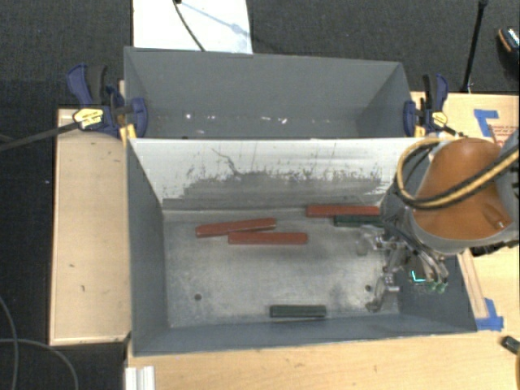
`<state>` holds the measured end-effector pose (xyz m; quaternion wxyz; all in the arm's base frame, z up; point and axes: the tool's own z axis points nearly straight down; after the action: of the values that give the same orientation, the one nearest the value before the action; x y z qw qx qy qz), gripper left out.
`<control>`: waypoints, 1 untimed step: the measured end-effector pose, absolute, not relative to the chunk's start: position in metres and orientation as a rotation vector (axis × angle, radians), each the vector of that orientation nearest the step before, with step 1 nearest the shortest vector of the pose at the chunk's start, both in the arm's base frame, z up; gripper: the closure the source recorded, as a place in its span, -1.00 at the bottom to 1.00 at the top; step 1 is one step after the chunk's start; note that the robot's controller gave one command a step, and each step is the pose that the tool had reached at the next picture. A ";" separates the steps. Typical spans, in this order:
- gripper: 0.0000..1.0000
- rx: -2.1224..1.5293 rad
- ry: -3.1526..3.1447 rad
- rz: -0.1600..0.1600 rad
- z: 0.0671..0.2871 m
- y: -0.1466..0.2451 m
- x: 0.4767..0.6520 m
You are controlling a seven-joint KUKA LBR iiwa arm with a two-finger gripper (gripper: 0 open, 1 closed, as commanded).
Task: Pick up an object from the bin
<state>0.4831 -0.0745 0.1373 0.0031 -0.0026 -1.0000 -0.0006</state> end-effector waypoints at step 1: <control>-1.00 0.114 -3.143 -0.007 0.069 -0.005 0.565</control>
Offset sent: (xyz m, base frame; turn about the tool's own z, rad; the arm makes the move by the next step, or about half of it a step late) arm 0.0802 0.0644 -0.0656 -0.0707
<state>0.5651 -0.0047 0.0690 -0.0018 0.0364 -0.9993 -0.0022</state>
